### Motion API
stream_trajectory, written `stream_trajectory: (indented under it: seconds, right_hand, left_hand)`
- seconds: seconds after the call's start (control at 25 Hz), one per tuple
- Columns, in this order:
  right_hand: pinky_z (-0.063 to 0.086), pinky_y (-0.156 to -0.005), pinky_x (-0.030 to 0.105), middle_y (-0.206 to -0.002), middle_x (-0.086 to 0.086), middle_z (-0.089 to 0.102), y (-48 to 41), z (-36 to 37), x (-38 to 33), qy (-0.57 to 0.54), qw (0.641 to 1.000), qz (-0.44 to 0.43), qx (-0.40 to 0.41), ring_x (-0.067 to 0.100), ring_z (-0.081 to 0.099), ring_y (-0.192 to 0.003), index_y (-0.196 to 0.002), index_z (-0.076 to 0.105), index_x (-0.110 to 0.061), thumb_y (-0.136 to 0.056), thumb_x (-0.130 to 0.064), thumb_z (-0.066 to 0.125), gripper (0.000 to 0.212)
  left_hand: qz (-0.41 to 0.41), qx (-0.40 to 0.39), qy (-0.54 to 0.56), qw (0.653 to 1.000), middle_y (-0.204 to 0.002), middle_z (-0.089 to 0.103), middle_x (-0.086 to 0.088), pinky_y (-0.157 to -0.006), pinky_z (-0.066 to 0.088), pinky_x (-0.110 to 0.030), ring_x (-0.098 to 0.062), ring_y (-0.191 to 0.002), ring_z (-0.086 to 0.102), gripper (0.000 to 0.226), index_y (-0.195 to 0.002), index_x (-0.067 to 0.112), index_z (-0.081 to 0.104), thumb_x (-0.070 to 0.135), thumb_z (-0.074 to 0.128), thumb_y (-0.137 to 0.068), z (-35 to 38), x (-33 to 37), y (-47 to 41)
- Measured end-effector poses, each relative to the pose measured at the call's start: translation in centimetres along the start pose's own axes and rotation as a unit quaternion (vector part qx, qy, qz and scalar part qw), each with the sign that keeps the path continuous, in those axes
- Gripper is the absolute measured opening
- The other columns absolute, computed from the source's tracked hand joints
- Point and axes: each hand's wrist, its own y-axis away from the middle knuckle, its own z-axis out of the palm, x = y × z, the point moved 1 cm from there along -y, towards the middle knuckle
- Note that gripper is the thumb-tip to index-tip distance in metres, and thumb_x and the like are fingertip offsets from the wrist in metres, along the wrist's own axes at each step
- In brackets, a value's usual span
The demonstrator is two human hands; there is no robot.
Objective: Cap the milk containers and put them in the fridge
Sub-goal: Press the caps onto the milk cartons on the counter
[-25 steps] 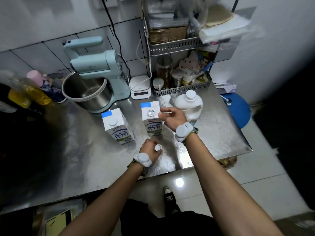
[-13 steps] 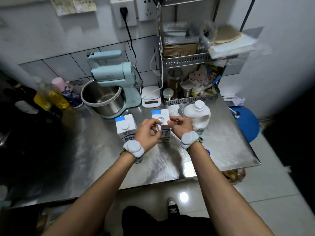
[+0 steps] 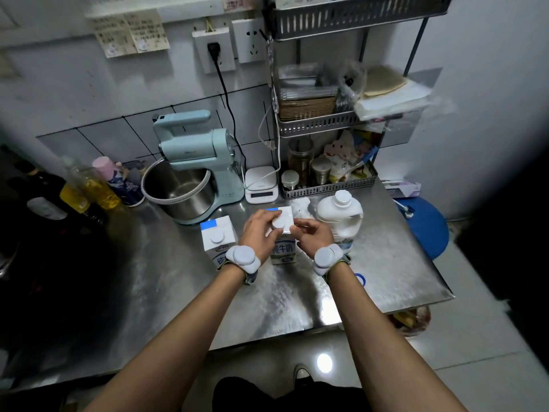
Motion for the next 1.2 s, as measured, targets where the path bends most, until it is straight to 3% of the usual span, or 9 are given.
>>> stream_trajectory:
  seconds: [0.08, 0.24, 0.32, 0.48, 0.6, 0.76, 0.88, 1.0, 1.2]
  right_hand:
    - [0.055, -0.099, 0.045, -0.120, 0.031, 0.069, 0.0, 0.1, 0.1, -0.003, 1.000, 0.002, 0.001, 0.024, 0.063, -0.098, -0.123, 0.066, 0.009, -0.091, 0.004, 0.068, 0.032]
    - [0.053, -0.083, 0.035, -0.120, 0.032, 0.069, -0.1, 0.2, 0.2, -0.002, 1.000, 0.006, 0.001, 0.024, 0.062, -0.097, -0.124, 0.065, 0.008, -0.092, 0.003, 0.068, 0.033]
    - [0.053, -0.085, 0.036, -0.119, 0.030, 0.070, -0.2, 0.2, 0.3, 0.000, 1.000, 0.005, 0.005, 0.024, 0.062, -0.096, -0.124, 0.066, 0.008, -0.092, 0.003, 0.068, 0.033]
    - [0.055, -0.083, 0.034, -0.114, 0.027, 0.072, -0.3, 0.3, 0.4, 0.010, 1.000, 0.003, 0.006, 0.023, 0.063, -0.094, -0.123, 0.067, 0.007, -0.092, 0.001, 0.068, 0.032]
    - [0.053, -0.070, 0.026, -0.107, 0.022, 0.071, -0.4, 0.2, 0.6, 0.015, 1.000, -0.002, 0.003, 0.023, 0.063, -0.092, -0.124, 0.067, 0.007, -0.092, 0.001, 0.068, 0.033]
    - [0.057, -0.086, 0.038, -0.116, 0.028, 0.072, -0.4, 0.3, 0.6, 0.015, 1.000, -0.002, 0.013, 0.023, 0.064, -0.094, -0.121, 0.068, 0.005, -0.091, 0.001, 0.069, 0.031]
    - [0.052, -0.069, 0.024, -0.115, 0.028, 0.072, -0.5, 0.2, 0.7, 0.017, 1.000, -0.003, 0.013, 0.023, 0.063, -0.092, -0.121, 0.068, 0.005, -0.091, 0.001, 0.069, 0.030]
    - [0.049, -0.064, 0.019, -0.111, 0.025, 0.072, -0.7, 0.0, 0.6, 0.024, 1.000, -0.004, 0.006, 0.022, 0.062, -0.091, -0.122, 0.068, 0.004, -0.092, 0.001, 0.068, 0.030]
    - [0.046, -0.049, 0.007, -0.097, 0.015, 0.068, -0.9, -0.3, 0.4, 0.045, 0.999, -0.005, -0.012, 0.015, 0.062, -0.075, -0.120, 0.068, 0.005, -0.092, 0.002, 0.068, 0.028]
  left_hand:
    - [-0.008, -0.014, -0.005, 1.000, -0.121, 0.063, -0.007, -0.103, 0.043, -0.036, -0.024, -0.116, 0.057, 0.038, -0.124, 0.009, 0.066, 0.013, 0.070, -0.087, -0.1, -0.3, 0.0]
    - [-0.003, -0.032, -0.031, 0.999, -0.117, 0.059, -0.006, -0.098, 0.040, -0.025, -0.022, -0.112, 0.056, 0.034, -0.120, 0.009, 0.068, 0.010, 0.070, -0.086, -0.2, -0.2, -0.4]
    - [-0.001, -0.038, -0.037, 0.999, -0.116, 0.058, -0.005, -0.095, 0.036, -0.020, -0.022, -0.112, 0.055, 0.032, -0.119, 0.009, 0.069, 0.007, 0.069, -0.087, -0.2, -0.2, -0.6]
    - [0.025, -0.070, -0.058, 0.996, -0.122, 0.059, -0.005, -0.103, 0.034, -0.024, -0.023, -0.118, 0.051, 0.036, -0.119, 0.012, 0.069, -0.002, 0.062, -0.088, -0.3, -0.1, -0.6]
    - [0.015, -0.061, -0.026, 0.998, -0.122, 0.058, -0.007, -0.102, 0.041, -0.026, -0.021, -0.114, 0.055, 0.040, -0.123, 0.011, 0.065, 0.008, 0.072, -0.083, -0.5, 0.2, -0.7]
    - [-0.020, -0.051, -0.055, 0.997, -0.108, 0.059, -0.007, -0.084, 0.043, -0.021, -0.017, -0.092, 0.057, 0.037, -0.113, 0.010, 0.066, 0.021, 0.078, -0.080, -0.8, 0.0, -1.3]
    - [0.004, -0.091, -0.086, 0.992, -0.113, 0.059, -0.010, -0.094, 0.042, -0.027, -0.026, -0.107, 0.057, 0.033, -0.116, 0.007, 0.067, 0.010, 0.072, -0.083, -0.7, 0.4, -1.7]
    - [0.035, -0.113, -0.118, 0.986, -0.116, 0.058, -0.011, -0.098, 0.039, -0.029, -0.029, -0.114, 0.053, 0.034, -0.119, 0.006, 0.066, 0.004, 0.066, -0.085, -0.7, 0.7, -1.8]
    - [-0.006, -0.101, -0.139, 0.985, -0.112, 0.058, -0.007, -0.084, 0.044, -0.031, -0.024, -0.107, 0.056, 0.041, -0.115, 0.010, 0.060, 0.030, 0.075, -0.082, -1.1, 0.5, -1.9]
